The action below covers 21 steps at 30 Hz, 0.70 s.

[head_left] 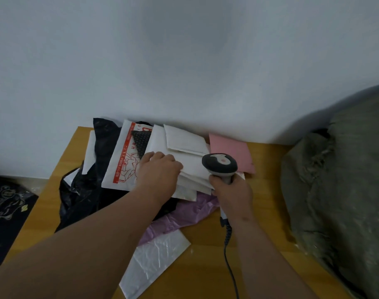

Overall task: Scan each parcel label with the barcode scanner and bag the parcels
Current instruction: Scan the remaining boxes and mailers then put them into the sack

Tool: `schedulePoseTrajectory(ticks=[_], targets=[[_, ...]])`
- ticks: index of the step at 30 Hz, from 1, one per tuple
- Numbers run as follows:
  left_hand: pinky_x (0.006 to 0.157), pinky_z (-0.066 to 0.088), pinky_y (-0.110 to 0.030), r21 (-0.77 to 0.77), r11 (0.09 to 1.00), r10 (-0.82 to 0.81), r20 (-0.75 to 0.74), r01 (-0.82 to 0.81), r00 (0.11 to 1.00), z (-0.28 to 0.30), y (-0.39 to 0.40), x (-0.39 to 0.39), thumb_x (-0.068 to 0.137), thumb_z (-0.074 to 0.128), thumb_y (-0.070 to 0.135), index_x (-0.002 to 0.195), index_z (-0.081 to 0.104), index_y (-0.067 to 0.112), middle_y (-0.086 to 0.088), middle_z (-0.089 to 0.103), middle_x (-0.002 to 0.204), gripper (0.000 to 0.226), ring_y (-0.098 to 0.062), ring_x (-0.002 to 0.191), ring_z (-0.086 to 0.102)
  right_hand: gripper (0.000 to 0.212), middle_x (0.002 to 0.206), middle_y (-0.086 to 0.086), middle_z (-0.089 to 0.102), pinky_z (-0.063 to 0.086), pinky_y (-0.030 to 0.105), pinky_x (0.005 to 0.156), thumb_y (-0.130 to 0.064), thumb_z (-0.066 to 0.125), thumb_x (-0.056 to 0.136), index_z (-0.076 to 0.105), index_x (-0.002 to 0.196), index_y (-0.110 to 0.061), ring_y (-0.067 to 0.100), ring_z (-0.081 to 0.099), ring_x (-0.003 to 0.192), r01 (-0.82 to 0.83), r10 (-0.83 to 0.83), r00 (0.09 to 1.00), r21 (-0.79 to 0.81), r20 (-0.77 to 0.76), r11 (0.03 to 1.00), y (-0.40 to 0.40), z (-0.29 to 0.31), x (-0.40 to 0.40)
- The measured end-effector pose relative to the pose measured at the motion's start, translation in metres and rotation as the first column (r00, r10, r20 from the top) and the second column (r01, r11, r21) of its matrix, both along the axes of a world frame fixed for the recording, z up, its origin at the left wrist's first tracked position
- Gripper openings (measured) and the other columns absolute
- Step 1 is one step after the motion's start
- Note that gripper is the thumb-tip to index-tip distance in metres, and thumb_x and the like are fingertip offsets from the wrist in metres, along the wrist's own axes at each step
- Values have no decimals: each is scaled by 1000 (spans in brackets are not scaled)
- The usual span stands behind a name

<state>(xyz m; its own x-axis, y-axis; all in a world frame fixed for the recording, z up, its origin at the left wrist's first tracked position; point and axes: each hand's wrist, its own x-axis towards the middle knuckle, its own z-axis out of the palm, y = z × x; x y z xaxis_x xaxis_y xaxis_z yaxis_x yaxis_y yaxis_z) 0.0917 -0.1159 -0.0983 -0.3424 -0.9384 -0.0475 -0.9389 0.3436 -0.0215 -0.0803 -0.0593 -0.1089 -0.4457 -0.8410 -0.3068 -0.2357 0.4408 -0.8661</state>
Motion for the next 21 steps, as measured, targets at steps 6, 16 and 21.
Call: schedulePoseTrajectory(ticks=[6, 16, 21], targets=[[96, 35, -35, -48, 998, -46, -56, 43, 997, 18, 28, -2, 98, 45, 26, 115, 61, 29, 7, 62, 110, 24, -19, 108, 54, 22, 70, 9, 64, 39, 26, 58, -26, 70, 85, 63, 77, -6, 20, 57, 67, 72, -73, 997, -48, -28, 996, 21, 23, -1], [83, 46, -37, -109, 994, -15, -205, -8, 979, 67, 72, 5, 100, 43, 25, 117, 55, 27, 3, 66, 102, 21, -21, 93, 60, 18, 70, 0, 61, 38, 23, 54, -26, 69, 89, 60, 79, -14, 12, 56, 65, 284, -304, 952, -282, -28, 916, 81, 70, 7], [88, 48, -40, -116, 990, 32, -368, -80, 929, 99, 96, 13, 100, 42, 19, 135, 50, 30, -1, 66, 117, 37, -26, 105, 62, 20, 79, 3, 65, 37, 22, 56, -25, 69, 89, 64, 94, -6, 13, 56, 69, 415, -425, 902, -412, 70, 811, 110, 94, 11]])
